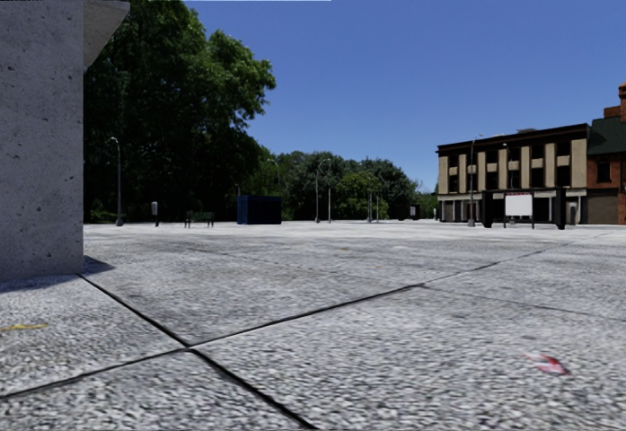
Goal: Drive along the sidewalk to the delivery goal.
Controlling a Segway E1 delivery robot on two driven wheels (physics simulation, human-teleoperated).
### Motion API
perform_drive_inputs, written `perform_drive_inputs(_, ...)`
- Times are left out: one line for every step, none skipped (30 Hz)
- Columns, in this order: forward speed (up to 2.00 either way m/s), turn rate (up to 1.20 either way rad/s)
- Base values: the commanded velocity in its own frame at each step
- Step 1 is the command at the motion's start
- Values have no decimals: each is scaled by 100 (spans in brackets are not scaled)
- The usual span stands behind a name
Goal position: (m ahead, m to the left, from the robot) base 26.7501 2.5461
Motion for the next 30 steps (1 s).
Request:
perform_drive_inputs(200, 0)
perform_drive_inputs(200, 0)
perform_drive_inputs(200, 0)
perform_drive_inputs(200, 0)
perform_drive_inputs(200, 0)
perform_drive_inputs(200, 0)
perform_drive_inputs(200, 0)
perform_drive_inputs(200, 0)
perform_drive_inputs(200, 0)
perform_drive_inputs(200, 0)
perform_drive_inputs(200, 0)
perform_drive_inputs(200, 0)
perform_drive_inputs(200, 0)
perform_drive_inputs(200, 0)
perform_drive_inputs(200, 0)
perform_drive_inputs(200, 0)
perform_drive_inputs(200, 0)
perform_drive_inputs(200, 0)
perform_drive_inputs(200, 0)
perform_drive_inputs(200, 0)
perform_drive_inputs(200, 0)
perform_drive_inputs(200, 0)
perform_drive_inputs(200, 0)
perform_drive_inputs(200, 0)
perform_drive_inputs(200, 0)
perform_drive_inputs(200, 0)
perform_drive_inputs(200, 0)
perform_drive_inputs(200, 0)
perform_drive_inputs(200, 0)
perform_drive_inputs(200, 0)
